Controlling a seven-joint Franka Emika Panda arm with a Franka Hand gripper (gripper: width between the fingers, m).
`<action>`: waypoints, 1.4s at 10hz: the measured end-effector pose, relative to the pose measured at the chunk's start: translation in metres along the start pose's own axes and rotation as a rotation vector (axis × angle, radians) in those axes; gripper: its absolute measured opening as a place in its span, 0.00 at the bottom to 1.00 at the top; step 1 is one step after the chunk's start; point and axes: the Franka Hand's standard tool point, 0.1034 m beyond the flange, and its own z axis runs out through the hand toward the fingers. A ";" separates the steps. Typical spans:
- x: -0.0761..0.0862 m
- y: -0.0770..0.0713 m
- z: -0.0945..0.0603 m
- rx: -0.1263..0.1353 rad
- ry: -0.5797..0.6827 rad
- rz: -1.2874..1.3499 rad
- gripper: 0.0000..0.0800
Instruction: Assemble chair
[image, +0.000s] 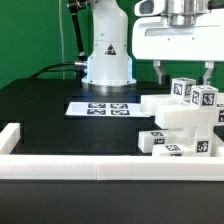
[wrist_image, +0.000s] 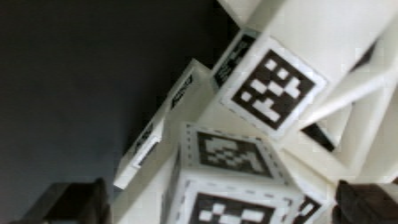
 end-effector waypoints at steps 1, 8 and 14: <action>0.001 0.000 -0.001 0.002 0.001 -0.110 0.80; 0.000 0.001 -0.001 -0.005 0.004 -0.714 0.81; 0.004 0.005 0.000 -0.018 0.003 -0.974 0.63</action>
Offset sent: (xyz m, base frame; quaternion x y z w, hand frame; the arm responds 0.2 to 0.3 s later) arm -0.0031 0.0114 0.0015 0.0178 -0.0076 -0.2522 0.9675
